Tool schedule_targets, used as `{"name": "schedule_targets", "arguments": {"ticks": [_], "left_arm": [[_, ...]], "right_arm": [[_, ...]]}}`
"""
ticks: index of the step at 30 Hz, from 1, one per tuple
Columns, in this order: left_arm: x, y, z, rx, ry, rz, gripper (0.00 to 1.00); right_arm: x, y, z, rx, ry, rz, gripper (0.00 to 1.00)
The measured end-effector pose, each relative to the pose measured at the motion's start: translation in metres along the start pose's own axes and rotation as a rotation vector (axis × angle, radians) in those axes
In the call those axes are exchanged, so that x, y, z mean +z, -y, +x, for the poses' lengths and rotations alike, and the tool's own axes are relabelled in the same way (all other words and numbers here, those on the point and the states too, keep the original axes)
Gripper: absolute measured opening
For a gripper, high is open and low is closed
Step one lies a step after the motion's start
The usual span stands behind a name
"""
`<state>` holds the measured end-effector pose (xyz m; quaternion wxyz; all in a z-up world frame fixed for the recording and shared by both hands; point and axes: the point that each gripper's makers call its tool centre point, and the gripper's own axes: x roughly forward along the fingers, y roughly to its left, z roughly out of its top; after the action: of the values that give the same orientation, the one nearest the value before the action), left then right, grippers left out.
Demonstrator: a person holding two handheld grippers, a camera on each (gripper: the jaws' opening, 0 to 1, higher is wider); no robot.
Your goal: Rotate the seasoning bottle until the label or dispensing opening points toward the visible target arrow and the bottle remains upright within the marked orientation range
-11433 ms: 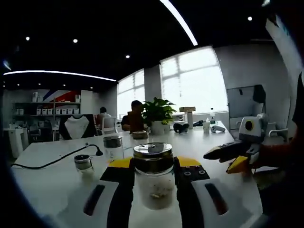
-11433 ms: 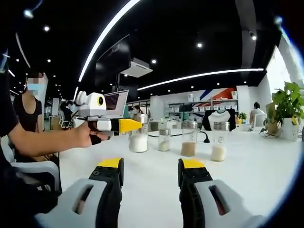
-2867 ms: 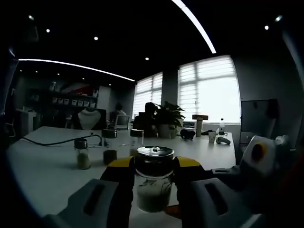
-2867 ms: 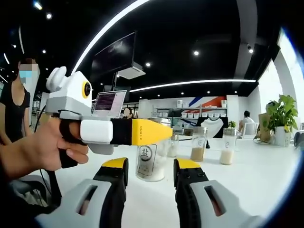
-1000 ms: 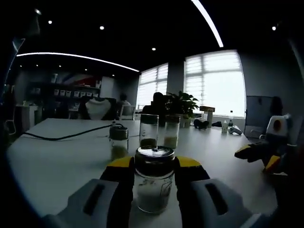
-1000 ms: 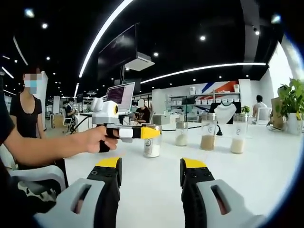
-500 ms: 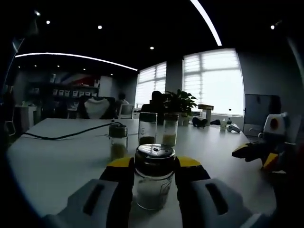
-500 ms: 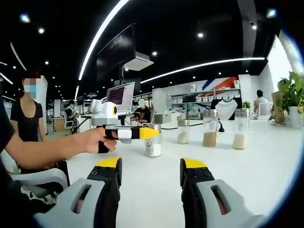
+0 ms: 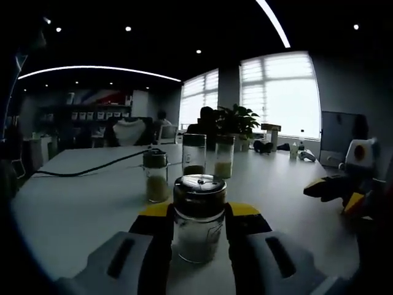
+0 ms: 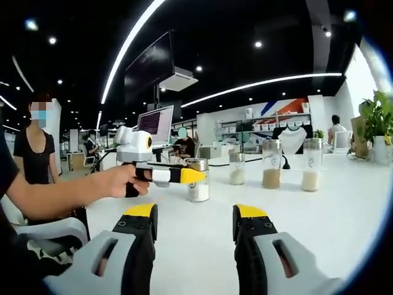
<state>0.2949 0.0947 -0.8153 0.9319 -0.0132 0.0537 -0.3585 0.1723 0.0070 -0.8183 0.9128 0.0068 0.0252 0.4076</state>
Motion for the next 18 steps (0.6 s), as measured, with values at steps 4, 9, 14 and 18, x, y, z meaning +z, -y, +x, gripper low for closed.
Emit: {"name": "schedule_targets", "arguments": {"ticks": [4, 9, 14, 18], "left_arm": [[0.0011, -0.002, 0.0011, -0.015, 0.003, -0.001, 0.35], [0.0019, -0.0024, 0.0023, -0.009, 0.007, -0.003, 0.35], [0.0022, -0.0021, 0.0035, -0.011, 0.009, 0.0, 0.35], [0.0016, -0.003, 0.0022, -0.003, 0.003, -0.019, 0.36]], "right_arm": [[-0.0005, -0.0005, 0.0003, 0.002, -0.002, -0.002, 0.49], [-0.0009, 0.0016, 0.0, -0.001, -0.003, 0.004, 0.49], [-0.0012, 0.0013, 0.0004, -0.001, -0.004, 0.002, 0.49], [-0.0011, 0.002, 0.0011, -0.001, -0.006, -0.004, 0.49]]}}
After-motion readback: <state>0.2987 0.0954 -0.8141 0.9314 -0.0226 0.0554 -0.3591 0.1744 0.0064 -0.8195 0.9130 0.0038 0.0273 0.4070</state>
